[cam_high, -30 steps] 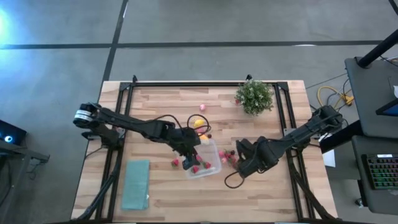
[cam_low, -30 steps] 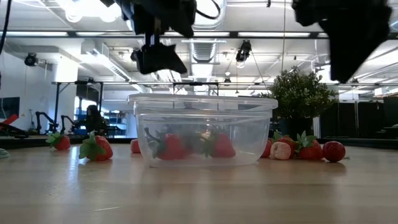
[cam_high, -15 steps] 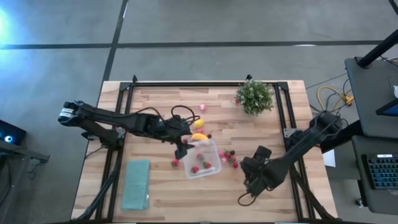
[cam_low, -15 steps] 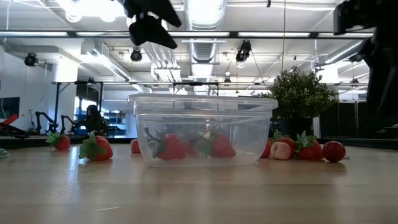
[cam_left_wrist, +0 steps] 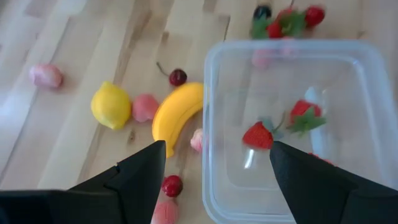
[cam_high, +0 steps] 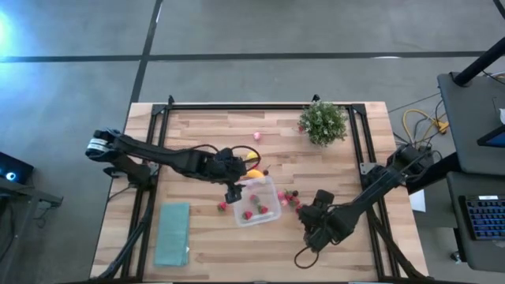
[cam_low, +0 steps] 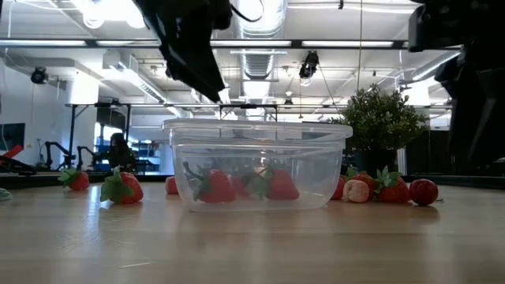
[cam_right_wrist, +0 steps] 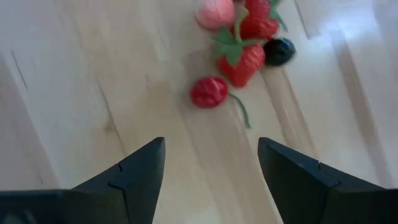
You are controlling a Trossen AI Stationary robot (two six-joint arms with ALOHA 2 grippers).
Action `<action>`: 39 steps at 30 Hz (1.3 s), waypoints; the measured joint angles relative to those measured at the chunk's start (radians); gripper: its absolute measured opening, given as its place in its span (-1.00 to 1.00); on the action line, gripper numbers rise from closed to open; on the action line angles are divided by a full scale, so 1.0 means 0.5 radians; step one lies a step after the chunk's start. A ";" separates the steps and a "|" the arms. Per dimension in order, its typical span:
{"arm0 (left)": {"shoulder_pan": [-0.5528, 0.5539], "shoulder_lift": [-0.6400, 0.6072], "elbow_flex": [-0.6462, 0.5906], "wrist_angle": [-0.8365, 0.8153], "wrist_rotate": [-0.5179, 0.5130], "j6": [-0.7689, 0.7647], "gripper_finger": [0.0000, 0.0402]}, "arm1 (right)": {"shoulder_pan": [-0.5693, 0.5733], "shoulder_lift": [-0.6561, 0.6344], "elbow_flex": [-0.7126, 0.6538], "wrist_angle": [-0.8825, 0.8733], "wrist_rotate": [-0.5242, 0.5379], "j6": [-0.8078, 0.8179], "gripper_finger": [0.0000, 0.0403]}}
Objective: Pick and placing Produce into tupperware
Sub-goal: Put the red cherry into the transparent bin
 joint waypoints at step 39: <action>0.000 0.085 0.000 -0.051 0.007 0.000 0.37 | -0.264 0.201 0.019 0.278 -0.211 -0.079 -0.37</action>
